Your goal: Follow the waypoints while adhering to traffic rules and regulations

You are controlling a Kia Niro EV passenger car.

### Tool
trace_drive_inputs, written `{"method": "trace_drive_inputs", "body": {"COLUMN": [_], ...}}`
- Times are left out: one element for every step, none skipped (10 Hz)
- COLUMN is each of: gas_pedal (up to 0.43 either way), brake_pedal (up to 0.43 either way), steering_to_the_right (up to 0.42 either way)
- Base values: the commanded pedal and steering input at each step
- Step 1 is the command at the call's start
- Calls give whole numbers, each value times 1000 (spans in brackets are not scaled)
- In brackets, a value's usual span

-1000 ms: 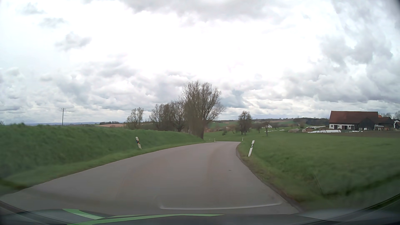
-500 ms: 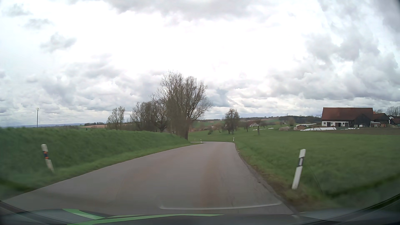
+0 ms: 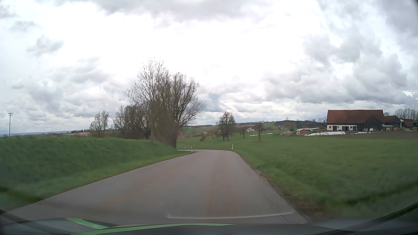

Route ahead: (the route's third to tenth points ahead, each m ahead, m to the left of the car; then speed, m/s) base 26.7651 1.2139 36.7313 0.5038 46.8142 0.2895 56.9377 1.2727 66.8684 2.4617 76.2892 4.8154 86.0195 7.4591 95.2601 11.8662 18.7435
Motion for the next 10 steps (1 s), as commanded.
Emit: {"method": "trace_drive_inputs", "body": {"gas_pedal": [0,0,0,0,0,0,0,0,0,0], "brake_pedal": [61,67,67,85,110,116,122,116,128,128], "steering_to_the_right": [36,32,28,22,16,13,8,3,-2,-4]}}
